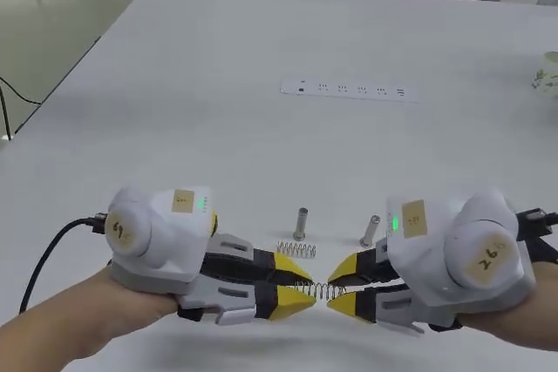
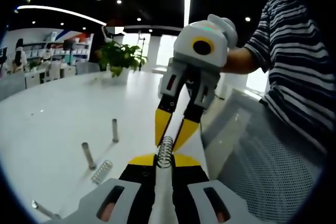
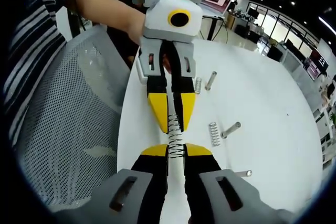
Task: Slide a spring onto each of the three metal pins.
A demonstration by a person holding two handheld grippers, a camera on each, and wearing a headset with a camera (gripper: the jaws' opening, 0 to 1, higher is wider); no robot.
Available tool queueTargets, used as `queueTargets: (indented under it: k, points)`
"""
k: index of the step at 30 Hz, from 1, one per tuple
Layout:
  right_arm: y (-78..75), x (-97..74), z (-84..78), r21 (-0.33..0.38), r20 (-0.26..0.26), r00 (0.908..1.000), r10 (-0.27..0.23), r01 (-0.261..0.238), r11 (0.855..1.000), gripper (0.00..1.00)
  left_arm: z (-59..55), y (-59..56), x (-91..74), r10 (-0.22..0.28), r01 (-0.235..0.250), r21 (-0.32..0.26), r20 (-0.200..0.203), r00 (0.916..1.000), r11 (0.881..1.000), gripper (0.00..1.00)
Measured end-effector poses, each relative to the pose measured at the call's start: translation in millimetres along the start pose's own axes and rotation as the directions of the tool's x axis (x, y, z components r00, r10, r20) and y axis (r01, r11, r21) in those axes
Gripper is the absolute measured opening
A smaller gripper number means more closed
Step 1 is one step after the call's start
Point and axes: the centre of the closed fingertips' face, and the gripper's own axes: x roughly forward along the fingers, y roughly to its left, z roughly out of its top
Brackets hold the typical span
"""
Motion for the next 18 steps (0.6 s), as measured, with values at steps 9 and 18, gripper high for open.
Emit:
queueTargets:
  k: [9,18]
  points:
    - [2.8,-1.1,-0.7,0.02,0.01,0.9999,0.006,-0.006,1.0,0.08,1.0,-3.5,1.3,-0.037,0.037,0.005,-0.018,0.9991,0.999,0.02]
    - [4.2,-2.4,-3.3,0.03,0.01,0.9999,0.006,-0.006,1.0,0.12,0.2,-7.3,2.1,-0.071,0.071,0.003,-0.024,0.9972,0.997,0.02]
